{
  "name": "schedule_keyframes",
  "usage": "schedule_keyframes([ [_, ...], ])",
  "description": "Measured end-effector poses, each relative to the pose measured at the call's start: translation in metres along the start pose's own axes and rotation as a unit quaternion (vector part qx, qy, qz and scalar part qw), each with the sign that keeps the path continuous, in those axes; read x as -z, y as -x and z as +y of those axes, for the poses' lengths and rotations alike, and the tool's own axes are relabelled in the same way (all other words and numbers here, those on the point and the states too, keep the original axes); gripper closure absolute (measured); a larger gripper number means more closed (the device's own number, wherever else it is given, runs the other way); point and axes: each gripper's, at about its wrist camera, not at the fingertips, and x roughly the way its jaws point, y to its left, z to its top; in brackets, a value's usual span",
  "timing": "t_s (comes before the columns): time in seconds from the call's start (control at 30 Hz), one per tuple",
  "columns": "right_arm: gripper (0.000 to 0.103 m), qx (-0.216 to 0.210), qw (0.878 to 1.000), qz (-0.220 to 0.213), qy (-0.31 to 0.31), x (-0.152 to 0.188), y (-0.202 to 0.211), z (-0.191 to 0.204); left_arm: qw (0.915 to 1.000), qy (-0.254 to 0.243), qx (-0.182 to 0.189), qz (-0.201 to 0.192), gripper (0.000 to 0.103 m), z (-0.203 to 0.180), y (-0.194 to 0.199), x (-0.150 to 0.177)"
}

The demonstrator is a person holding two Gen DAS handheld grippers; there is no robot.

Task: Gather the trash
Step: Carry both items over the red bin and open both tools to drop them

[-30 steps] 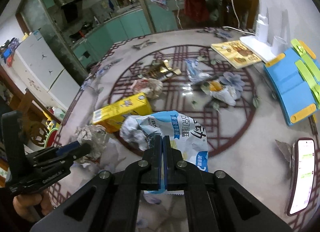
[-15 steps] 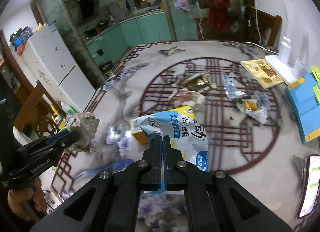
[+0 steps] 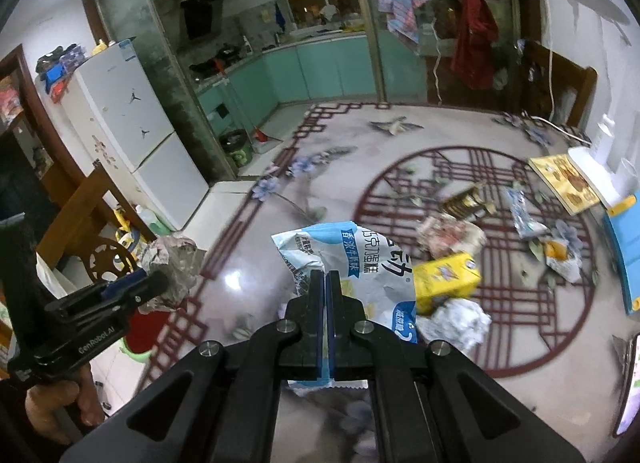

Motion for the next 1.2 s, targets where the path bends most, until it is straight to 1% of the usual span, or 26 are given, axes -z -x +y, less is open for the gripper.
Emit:
schedule_keyframes([
  [0.17,0.102,-0.01,1.0,-0.002,0.012,-0.009,-0.012,0.034,0.9998,0.011,-0.014,0.0,0.078,0.033,0.002,-0.002],
  [0.6,0.102,-0.046,0.998,0.009,0.041,-0.017,-0.055,0.117,0.9981,0.035,-0.05,-0.007,0.078,0.109,0.008,-0.005],
  [0.77,0.102,-0.063,0.996,0.016,0.055,-0.018,-0.072,0.15,0.9964,0.05,-0.068,-0.004,0.078,0.141,0.008,-0.002],
  [1.0,0.102,-0.093,0.992,0.036,0.079,-0.018,-0.098,0.193,0.9926,0.076,-0.094,0.009,0.078,0.183,0.005,0.005],
  [1.2,0.102,-0.133,0.985,0.068,0.09,-0.014,-0.131,0.224,0.9873,0.105,-0.117,0.022,0.078,0.217,0.004,0.016],
])
